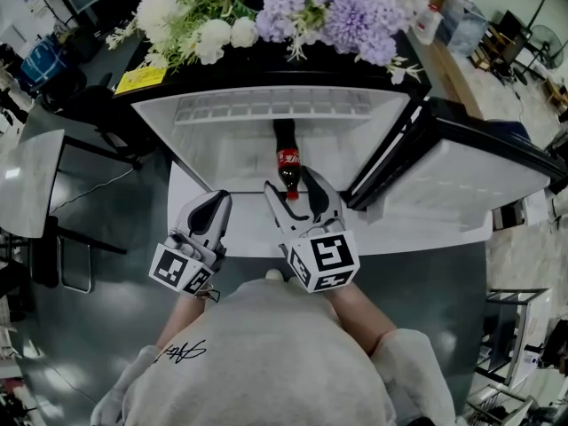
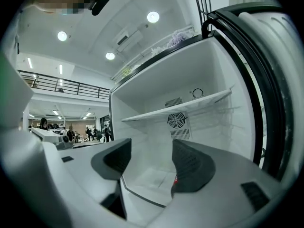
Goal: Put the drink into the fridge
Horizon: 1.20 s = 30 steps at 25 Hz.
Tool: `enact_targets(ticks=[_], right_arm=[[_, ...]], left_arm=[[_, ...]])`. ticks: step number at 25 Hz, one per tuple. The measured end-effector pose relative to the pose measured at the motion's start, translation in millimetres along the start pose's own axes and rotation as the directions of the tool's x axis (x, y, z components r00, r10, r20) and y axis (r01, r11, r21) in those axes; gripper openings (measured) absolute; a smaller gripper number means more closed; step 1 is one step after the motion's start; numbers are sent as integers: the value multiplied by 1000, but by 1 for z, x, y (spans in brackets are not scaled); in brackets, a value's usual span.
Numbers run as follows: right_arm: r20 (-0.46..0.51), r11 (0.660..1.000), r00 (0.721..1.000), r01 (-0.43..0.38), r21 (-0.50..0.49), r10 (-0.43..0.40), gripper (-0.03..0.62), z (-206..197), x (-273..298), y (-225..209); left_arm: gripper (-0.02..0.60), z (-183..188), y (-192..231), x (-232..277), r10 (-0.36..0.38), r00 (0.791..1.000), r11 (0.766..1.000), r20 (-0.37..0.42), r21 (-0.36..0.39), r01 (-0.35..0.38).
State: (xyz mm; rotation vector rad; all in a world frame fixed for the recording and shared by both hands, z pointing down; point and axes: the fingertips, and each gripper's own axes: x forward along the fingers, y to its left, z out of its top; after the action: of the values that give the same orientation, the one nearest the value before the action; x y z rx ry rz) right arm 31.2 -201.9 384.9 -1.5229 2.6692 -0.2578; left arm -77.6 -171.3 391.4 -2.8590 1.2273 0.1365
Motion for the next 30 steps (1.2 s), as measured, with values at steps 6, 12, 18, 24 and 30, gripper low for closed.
enact_targets(ticks=[6, 12, 18, 24, 30], right_arm=[[26, 1000, 1000, 7, 10, -7, 170, 6, -5, 1], [17, 1000, 1000, 23, 15, -24, 76, 1, -6, -1], [18, 999, 999, 39, 7, -39, 37, 0, -9, -4], [17, 999, 999, 39, 29, -40, 19, 1, -9, -5], [21, 999, 999, 49, 13, -49, 11, 4, -10, -7]], left_arm=[[11, 2, -3, 1, -6, 1000, 1000, 0, 4, 6], [11, 3, -4, 0, -8, 1000, 1000, 2, 7, 8], [12, 5, -4, -1, -8, 1000, 1000, 7, 9, 8], [11, 8, -5, -1, -12, 1000, 1000, 11, 8, 12], [12, 7, -5, 1, -16, 1000, 1000, 10, 8, 16]])
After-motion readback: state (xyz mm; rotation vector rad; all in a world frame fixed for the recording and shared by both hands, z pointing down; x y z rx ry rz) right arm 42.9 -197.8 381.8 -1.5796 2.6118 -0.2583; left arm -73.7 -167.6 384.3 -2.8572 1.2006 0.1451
